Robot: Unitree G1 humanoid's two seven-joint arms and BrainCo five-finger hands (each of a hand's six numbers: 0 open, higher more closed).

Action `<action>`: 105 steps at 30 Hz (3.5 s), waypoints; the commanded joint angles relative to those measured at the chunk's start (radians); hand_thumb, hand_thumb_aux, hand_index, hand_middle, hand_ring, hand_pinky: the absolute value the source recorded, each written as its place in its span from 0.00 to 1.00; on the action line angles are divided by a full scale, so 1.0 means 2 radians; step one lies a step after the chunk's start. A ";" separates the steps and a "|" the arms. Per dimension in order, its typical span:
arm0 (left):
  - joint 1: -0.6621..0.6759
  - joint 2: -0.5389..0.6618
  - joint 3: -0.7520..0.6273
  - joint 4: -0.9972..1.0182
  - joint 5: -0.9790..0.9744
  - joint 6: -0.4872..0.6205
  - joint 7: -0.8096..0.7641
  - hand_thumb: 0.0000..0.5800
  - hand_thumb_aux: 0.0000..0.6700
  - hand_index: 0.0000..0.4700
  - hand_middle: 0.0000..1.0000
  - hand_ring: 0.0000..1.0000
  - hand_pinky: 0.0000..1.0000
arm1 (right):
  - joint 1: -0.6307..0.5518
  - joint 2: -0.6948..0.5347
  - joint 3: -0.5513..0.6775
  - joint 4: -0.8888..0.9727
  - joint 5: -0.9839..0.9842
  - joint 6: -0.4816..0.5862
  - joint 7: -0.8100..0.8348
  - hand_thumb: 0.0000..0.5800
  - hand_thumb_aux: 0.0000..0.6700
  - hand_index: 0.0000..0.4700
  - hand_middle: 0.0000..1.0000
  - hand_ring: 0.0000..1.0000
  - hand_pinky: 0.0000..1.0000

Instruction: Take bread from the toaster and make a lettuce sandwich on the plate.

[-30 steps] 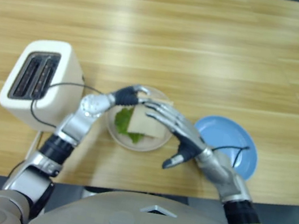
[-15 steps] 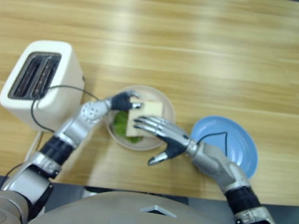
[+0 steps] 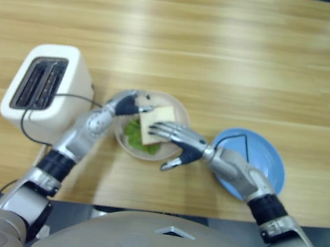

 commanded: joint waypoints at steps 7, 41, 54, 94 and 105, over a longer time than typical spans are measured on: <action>0.008 0.016 0.001 -0.065 0.128 -0.016 0.129 0.00 0.00 0.00 0.00 0.00 0.00 | -0.007 -0.002 0.051 0.074 -0.019 0.039 0.032 0.00 0.00 0.00 0.00 0.00 0.00; 0.241 0.066 0.100 -0.241 -0.208 -0.284 0.053 1.00 1.00 0.98 1.00 1.00 1.00 | 0.156 -0.036 -0.035 -0.095 0.305 -0.056 0.081 1.00 1.00 0.98 1.00 1.00 1.00; 0.287 0.146 0.027 -0.179 -0.247 -0.188 -0.165 1.00 1.00 0.98 1.00 1.00 1.00 | 0.144 -0.056 -0.021 -0.096 0.281 -0.038 0.169 1.00 1.00 0.98 1.00 1.00 1.00; -0.148 -0.017 -0.026 0.296 0.074 -0.080 0.068 1.00 1.00 0.98 1.00 1.00 1.00 | -0.293 0.107 0.093 0.402 -0.079 0.108 -0.173 1.00 1.00 0.98 1.00 1.00 1.00; -0.095 -0.008 -0.031 0.269 0.059 -0.135 0.123 1.00 1.00 0.98 1.00 1.00 1.00 | -0.238 0.075 0.052 0.340 0.004 0.008 -0.186 1.00 1.00 0.98 1.00 1.00 1.00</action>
